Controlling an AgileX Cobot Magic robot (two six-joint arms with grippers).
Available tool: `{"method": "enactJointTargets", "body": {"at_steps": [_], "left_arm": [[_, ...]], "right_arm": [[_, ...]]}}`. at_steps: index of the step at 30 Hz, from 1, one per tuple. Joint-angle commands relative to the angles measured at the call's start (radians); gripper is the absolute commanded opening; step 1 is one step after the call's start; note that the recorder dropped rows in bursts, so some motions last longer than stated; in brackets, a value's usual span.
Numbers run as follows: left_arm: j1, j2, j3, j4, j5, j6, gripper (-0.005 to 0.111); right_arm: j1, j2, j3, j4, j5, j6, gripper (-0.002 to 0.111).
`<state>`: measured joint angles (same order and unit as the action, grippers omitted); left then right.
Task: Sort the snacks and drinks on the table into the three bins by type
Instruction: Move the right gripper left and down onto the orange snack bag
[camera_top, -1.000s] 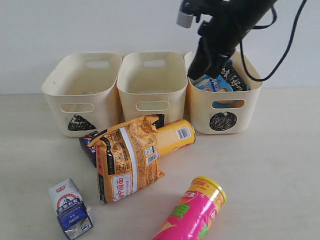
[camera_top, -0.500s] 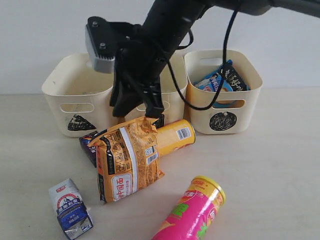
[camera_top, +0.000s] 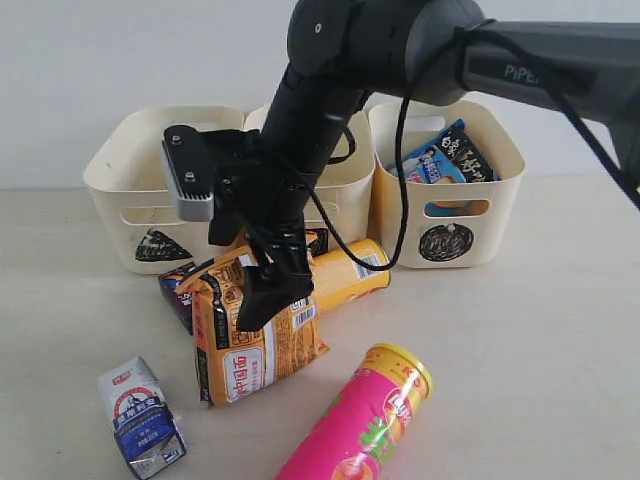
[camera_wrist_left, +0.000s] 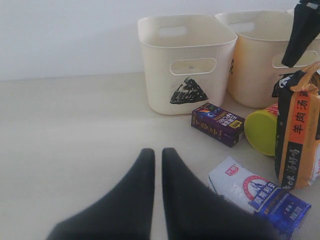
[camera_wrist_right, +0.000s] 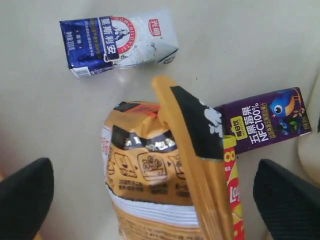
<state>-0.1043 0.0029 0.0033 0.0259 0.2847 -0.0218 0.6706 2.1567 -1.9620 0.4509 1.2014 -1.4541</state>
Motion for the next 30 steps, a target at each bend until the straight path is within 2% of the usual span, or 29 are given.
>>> {"method": "enactJointTargets", "body": {"at_steps": [1, 11, 16, 20, 24, 27, 30], "left_arm": [[0.002, -0.003, -0.003, -0.007, -0.007, -0.009, 0.004], [0.002, -0.003, -0.003, -0.007, -0.007, -0.009, 0.004], [0.002, -0.003, -0.003, -0.007, -0.007, -0.009, 0.004], [0.002, -0.003, -0.003, -0.007, -0.007, -0.009, 0.004], [0.002, -0.003, -0.003, -0.007, -0.007, -0.009, 0.004], [0.002, -0.003, -0.003, -0.007, -0.007, -0.009, 0.004], [0.002, -0.003, -0.003, -0.007, -0.007, -0.009, 0.004]], "right_arm": [[0.001, 0.016, -0.001, -0.033, -0.07, 0.006, 0.104], [0.001, 0.06, -0.001, -0.099, -0.101, -0.011, 0.104], [0.001, 0.08, -0.001, -0.097, -0.057, -0.01, 0.104], [0.016, 0.088, -0.001, -0.108, 0.001, 0.057, 0.104], [0.056, 0.088, -0.001, -0.23, -0.038, 0.179, 0.104], [0.061, 0.09, -0.001, -0.228, -0.039, 0.218, 0.104], [0.067, 0.09, -0.001, -0.237, -0.035, 0.247, 0.096]]}}
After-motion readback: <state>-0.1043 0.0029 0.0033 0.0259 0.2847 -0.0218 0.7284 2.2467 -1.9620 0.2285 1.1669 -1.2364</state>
